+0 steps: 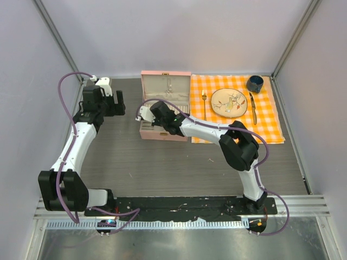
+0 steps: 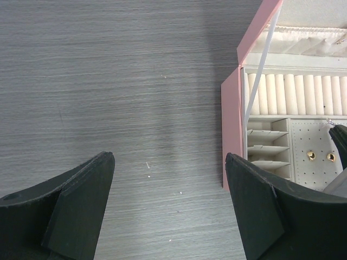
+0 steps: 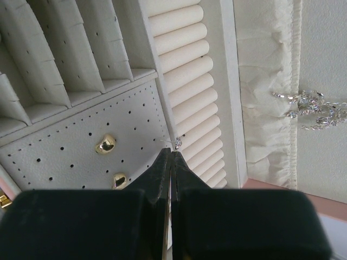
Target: Organize the mixed jewelry
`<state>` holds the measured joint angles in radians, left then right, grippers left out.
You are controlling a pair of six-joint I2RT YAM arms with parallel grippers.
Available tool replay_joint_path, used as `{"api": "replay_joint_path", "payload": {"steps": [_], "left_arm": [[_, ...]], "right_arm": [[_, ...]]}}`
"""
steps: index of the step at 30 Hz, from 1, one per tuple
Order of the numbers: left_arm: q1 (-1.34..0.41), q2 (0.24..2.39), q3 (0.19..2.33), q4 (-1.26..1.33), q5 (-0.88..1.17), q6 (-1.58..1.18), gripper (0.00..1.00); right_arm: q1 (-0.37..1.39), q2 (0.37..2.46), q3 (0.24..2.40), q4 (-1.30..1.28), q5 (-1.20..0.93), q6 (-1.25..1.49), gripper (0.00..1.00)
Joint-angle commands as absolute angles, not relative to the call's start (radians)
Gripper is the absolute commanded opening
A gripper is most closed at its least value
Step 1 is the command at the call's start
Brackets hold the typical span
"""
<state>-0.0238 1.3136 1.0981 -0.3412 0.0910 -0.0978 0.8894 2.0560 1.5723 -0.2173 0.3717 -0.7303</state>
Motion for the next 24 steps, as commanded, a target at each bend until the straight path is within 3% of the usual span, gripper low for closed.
{"api": "replay_joint_path", "payload": {"steps": [1, 24], "left_arm": [[-0.014, 1.299, 1.094, -0.304, 0.104, -0.104, 0.88], [-0.008, 1.299, 1.094, -0.304, 0.109, -0.107, 0.88]], "right_arm": [[0.899, 2.054, 1.575, -0.196, 0.365, -0.713, 0.01], [0.900, 2.063, 1.559, -0.192, 0.365, -0.715, 0.01]]}}
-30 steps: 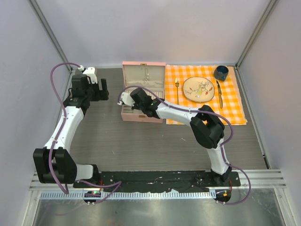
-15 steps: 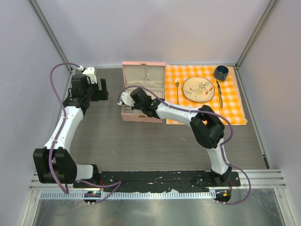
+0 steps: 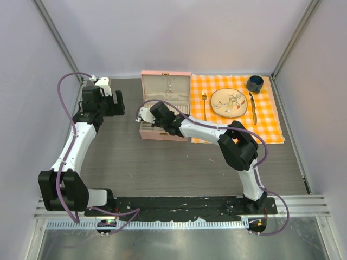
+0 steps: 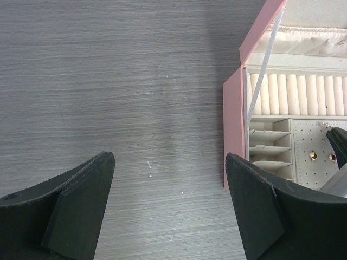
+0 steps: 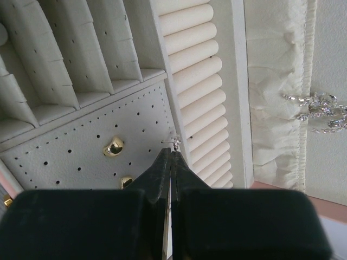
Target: Organize the mixed jewelry
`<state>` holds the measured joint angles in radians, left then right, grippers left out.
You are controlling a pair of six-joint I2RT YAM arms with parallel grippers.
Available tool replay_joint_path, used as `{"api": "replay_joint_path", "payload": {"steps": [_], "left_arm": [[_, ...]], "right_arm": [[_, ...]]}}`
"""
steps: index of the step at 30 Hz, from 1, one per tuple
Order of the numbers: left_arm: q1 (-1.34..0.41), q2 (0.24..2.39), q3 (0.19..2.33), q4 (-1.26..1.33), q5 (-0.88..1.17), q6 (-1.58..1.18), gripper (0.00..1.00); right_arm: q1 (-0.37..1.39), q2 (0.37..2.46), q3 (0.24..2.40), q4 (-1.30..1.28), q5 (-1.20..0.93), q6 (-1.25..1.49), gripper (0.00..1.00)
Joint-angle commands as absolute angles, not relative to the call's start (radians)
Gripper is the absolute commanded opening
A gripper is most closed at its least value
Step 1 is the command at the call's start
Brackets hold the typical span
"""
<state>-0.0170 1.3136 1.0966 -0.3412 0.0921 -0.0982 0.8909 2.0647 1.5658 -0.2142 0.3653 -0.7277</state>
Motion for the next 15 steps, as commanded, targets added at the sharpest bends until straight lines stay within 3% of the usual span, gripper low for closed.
{"api": "replay_joint_path", "payload": {"steps": [1, 15], "left_arm": [[-0.008, 1.299, 1.094, -0.302, 0.110, -0.107, 0.88], [-0.005, 1.298, 1.094, -0.304, 0.110, -0.106, 0.88]], "right_arm": [[0.899, 2.065, 1.559, -0.192, 0.367, -0.716, 0.01], [0.902, 2.068, 1.551, -0.201, 0.362, -0.721, 0.01]]}}
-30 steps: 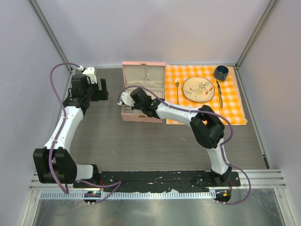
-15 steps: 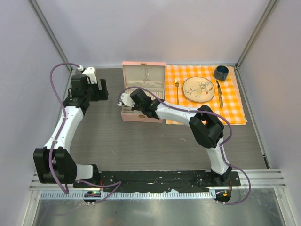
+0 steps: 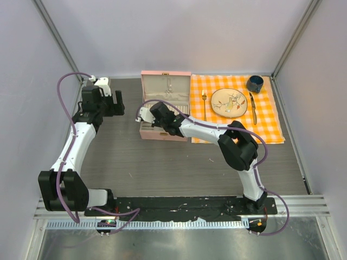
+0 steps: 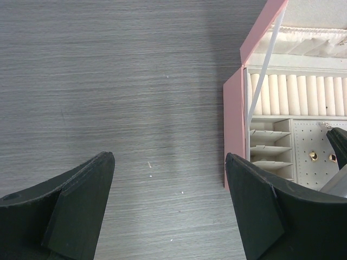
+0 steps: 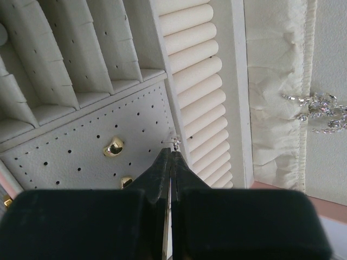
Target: Organize the mixed jewelry
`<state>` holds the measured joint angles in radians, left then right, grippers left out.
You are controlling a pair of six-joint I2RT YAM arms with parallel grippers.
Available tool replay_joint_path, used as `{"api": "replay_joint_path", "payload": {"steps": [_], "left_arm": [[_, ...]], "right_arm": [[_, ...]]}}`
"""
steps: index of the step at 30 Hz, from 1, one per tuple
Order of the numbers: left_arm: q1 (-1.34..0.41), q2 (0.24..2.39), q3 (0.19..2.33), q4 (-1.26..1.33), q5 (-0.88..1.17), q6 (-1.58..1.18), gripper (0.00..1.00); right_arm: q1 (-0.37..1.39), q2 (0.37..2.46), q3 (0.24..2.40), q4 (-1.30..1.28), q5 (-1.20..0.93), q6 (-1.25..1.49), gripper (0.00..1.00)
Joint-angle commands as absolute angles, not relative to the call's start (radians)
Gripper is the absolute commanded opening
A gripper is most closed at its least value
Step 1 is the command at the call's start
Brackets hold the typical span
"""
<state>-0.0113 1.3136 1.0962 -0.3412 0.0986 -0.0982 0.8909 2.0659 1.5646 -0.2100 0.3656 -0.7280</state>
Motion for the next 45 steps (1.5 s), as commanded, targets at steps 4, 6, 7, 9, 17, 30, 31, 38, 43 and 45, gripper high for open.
{"api": "replay_joint_path", "payload": {"steps": [4, 6, 7, 9, 17, 30, 31, 38, 43, 45], "left_arm": [[-0.005, 1.296, 1.095, -0.305, 0.110, -0.106, 0.88], [-0.003, 1.295, 1.095, -0.305, 0.110, -0.106, 0.88], [-0.005, 1.293, 1.095, -0.305, 0.110, -0.106, 0.88], [-0.005, 1.293, 1.094, -0.305, 0.110, -0.104, 0.88], [-0.003, 1.293, 1.100, -0.307, 0.112, -0.107, 0.88], [-0.003, 1.292, 1.104, -0.314, 0.112, -0.107, 0.88], [-0.003, 1.290, 1.104, -0.316, 0.112, -0.107, 0.88], [-0.003, 1.285, 1.104, -0.318, 0.112, -0.106, 0.88], [-0.003, 1.284, 1.106, -0.319, 0.112, -0.107, 0.88], [-0.005, 1.284, 1.106, -0.319, 0.112, -0.106, 0.88]], "right_arm": [[0.907, 2.066, 1.545, -0.213, 0.362, -0.723, 0.01], [0.911, 2.065, 1.540, -0.215, 0.361, -0.724, 0.01], [0.913, 2.063, 1.539, -0.218, 0.362, -0.724, 0.01], [0.917, 2.060, 1.532, -0.219, 0.364, -0.723, 0.01], [0.927, 2.048, 1.520, -0.230, 0.368, -0.718, 0.01], [0.945, 2.034, 1.517, -0.238, 0.385, -0.715, 0.01], [0.943, 2.037, 1.520, -0.239, 0.385, -0.715, 0.01], [0.943, 2.040, 1.520, -0.238, 0.396, -0.718, 0.08], [0.943, 2.028, 1.528, -0.239, 0.400, -0.712, 0.23], [0.943, 2.017, 1.532, -0.241, 0.400, -0.706, 0.27]]}}
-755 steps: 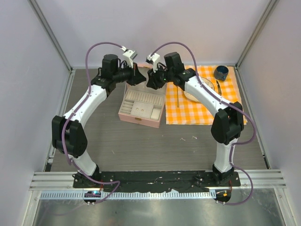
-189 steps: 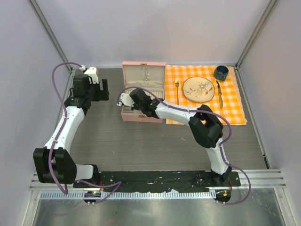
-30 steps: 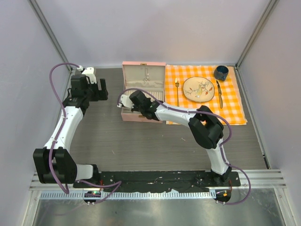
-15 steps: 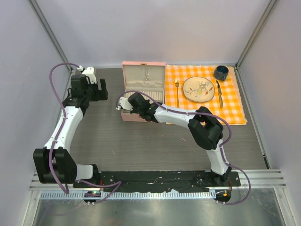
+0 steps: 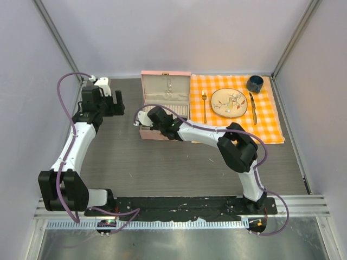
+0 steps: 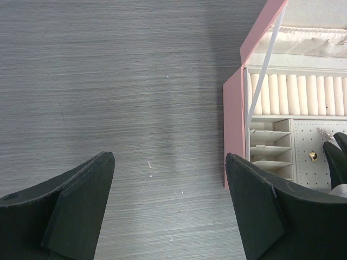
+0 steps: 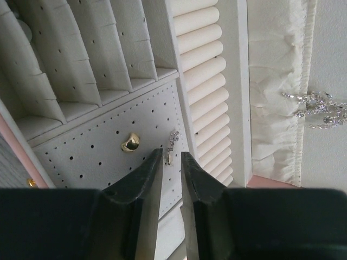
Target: Organize the mixed jewelry
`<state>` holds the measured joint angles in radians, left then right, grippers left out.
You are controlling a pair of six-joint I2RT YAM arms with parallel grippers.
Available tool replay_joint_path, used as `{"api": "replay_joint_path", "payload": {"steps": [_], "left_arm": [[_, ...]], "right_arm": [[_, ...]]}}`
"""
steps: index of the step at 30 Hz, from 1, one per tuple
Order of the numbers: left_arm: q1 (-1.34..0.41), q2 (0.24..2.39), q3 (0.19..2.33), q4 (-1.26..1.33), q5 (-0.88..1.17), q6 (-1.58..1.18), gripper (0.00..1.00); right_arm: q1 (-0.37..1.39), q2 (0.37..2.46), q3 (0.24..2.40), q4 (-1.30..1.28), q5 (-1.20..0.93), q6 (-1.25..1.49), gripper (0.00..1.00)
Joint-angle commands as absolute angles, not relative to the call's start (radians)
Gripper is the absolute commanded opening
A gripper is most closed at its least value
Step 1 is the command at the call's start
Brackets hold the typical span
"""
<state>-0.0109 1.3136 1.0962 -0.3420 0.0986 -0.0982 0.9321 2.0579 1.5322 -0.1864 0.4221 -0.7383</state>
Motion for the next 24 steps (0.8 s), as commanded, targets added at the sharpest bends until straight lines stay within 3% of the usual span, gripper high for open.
{"api": "replay_joint_path", "payload": {"steps": [1, 24], "left_arm": [[-0.003, 1.284, 1.106, -0.319, 0.112, -0.106, 0.88], [-0.003, 1.281, 1.120, -0.325, 0.109, -0.106, 0.88]], "right_arm": [[0.943, 2.016, 1.540, -0.244, 0.400, -0.703, 0.28], [0.942, 1.931, 1.672, -0.298, 0.443, -0.597, 0.31]]}}
